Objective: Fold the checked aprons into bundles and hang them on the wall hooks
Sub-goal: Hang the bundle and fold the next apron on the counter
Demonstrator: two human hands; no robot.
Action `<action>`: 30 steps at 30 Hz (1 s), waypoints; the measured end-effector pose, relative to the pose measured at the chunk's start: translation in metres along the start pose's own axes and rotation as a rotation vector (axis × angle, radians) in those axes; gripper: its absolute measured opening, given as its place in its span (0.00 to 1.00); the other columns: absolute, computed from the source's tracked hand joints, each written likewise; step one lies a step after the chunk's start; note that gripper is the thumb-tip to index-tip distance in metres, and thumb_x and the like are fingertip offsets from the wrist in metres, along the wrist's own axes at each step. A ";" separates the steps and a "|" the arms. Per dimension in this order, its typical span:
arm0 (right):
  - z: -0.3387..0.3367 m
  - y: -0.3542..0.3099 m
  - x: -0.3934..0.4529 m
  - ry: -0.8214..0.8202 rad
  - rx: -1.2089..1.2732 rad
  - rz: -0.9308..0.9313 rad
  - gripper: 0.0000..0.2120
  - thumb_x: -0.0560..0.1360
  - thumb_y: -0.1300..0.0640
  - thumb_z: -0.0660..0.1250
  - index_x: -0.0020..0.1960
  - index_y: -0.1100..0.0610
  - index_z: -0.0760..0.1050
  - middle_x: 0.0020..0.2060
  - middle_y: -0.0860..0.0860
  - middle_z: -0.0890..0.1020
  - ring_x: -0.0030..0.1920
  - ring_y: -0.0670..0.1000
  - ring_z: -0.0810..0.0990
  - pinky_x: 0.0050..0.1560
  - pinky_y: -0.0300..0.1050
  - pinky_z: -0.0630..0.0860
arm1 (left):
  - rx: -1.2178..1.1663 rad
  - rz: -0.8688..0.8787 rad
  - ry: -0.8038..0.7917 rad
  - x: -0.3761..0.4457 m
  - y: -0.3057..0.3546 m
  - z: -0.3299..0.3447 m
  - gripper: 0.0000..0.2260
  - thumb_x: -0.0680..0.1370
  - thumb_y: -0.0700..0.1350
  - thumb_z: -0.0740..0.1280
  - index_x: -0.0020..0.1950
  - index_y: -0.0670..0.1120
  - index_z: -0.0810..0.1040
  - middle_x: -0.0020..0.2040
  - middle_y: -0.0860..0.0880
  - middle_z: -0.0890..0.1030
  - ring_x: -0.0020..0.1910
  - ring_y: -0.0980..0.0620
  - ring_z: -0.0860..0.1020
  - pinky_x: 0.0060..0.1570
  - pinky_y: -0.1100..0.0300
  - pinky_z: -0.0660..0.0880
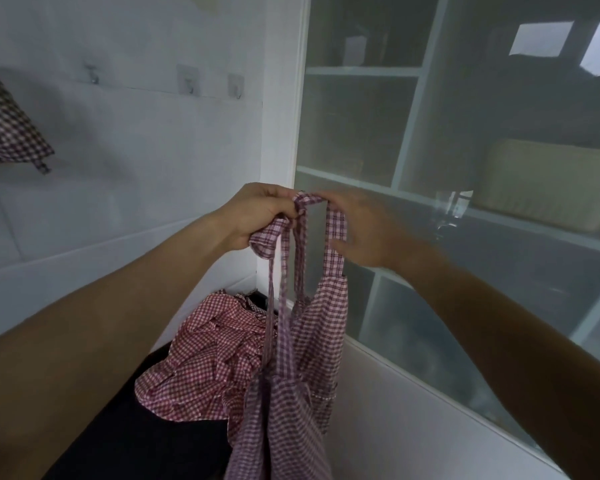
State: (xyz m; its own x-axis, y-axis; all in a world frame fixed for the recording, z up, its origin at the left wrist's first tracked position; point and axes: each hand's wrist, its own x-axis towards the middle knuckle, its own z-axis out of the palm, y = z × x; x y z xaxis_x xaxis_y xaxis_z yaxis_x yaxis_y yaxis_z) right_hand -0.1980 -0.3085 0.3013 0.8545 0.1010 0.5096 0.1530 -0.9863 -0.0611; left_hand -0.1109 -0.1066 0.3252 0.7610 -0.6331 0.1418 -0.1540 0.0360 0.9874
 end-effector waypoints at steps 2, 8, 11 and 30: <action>0.007 0.002 -0.005 0.024 -0.046 0.095 0.20 0.73 0.42 0.69 0.55 0.57 0.82 0.45 0.52 0.81 0.48 0.52 0.78 0.57 0.54 0.75 | 0.046 0.031 -0.043 -0.002 0.005 -0.003 0.11 0.74 0.28 0.62 0.44 0.39 0.81 0.31 0.45 0.80 0.27 0.52 0.76 0.27 0.64 0.74; 0.025 -0.007 -0.010 -0.145 0.592 0.303 0.41 0.68 0.60 0.79 0.74 0.48 0.63 0.67 0.50 0.72 0.63 0.49 0.74 0.61 0.49 0.77 | 0.191 -0.035 -0.271 -0.004 0.021 -0.005 0.13 0.75 0.29 0.58 0.44 0.38 0.82 0.33 0.41 0.77 0.30 0.49 0.73 0.33 0.59 0.70; 0.021 -0.008 -0.003 -0.275 0.740 0.264 0.20 0.69 0.64 0.78 0.58 0.54 0.79 0.54 0.50 0.84 0.55 0.51 0.82 0.61 0.49 0.77 | 0.307 -0.107 -0.328 -0.003 0.025 -0.007 0.12 0.74 0.28 0.58 0.41 0.38 0.81 0.33 0.40 0.75 0.31 0.47 0.71 0.34 0.57 0.67; 0.017 0.020 -0.030 -0.979 1.391 0.312 0.23 0.68 0.52 0.80 0.58 0.63 0.82 0.54 0.56 0.85 0.53 0.52 0.83 0.59 0.44 0.79 | 0.821 -0.116 -0.139 -0.003 0.008 -0.051 0.04 0.60 0.35 0.61 0.25 0.41 0.70 0.30 0.42 0.72 0.30 0.47 0.67 0.28 0.59 0.62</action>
State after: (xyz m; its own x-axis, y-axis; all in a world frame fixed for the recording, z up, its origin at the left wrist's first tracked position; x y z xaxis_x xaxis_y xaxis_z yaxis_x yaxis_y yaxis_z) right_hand -0.2123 -0.3293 0.2699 0.8126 0.4988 -0.3016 -0.2345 -0.1940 -0.9526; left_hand -0.0823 -0.0656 0.3361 0.7236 -0.6899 -0.0202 -0.5305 -0.5747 0.6231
